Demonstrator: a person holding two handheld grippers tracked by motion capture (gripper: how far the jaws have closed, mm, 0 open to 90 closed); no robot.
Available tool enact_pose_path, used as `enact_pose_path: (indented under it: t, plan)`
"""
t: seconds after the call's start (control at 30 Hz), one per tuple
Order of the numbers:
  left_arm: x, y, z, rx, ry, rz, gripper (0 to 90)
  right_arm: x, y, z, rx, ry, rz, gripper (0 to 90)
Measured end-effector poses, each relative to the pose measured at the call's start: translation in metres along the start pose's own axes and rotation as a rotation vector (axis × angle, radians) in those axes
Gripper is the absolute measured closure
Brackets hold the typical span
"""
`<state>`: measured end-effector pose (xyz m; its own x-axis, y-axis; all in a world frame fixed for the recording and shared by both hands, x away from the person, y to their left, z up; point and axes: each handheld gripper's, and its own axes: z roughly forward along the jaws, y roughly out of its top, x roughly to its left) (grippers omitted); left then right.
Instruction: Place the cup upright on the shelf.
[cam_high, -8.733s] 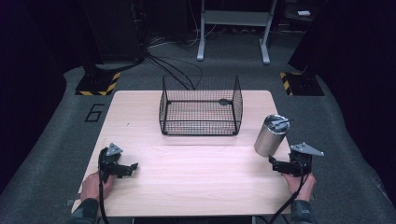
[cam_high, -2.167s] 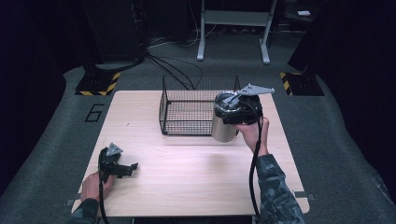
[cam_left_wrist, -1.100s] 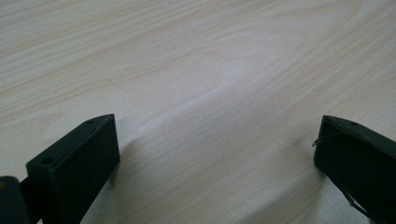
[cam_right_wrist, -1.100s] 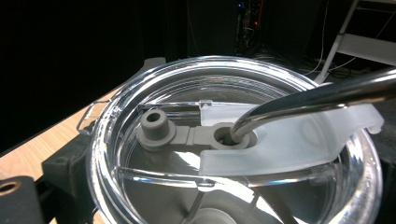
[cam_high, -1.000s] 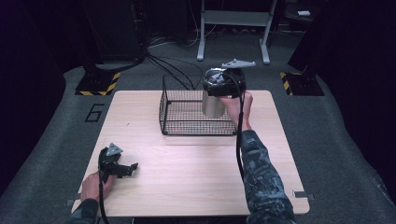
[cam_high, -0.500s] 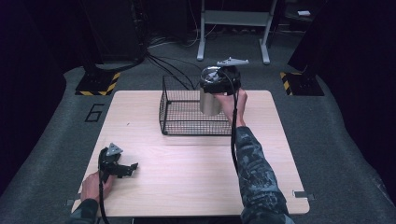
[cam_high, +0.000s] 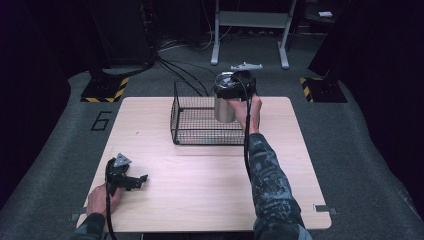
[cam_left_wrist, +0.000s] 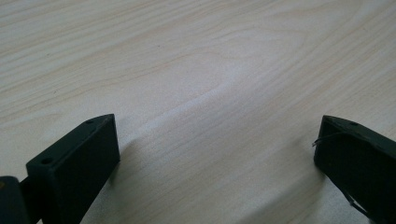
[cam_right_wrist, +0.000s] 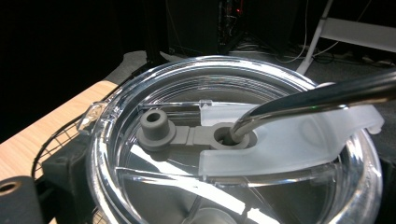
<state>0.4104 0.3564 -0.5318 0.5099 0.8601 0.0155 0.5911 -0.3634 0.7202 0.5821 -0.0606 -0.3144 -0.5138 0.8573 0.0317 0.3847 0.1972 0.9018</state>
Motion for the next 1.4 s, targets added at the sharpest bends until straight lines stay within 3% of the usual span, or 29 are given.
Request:
enact_pose_path:
  t: [0.63,1.4]
  plan:
    - [0.000,0.000,0.000,0.000,0.000,0.000,0.0,-0.005,-0.014,0.029,0.028,-0.031,0.026,3.8]
    - [-0.001,0.000,0.001,-0.008,0.001,-0.012,0.0,-0.001,-0.046,0.060,0.103,-0.037,0.057,3.7]
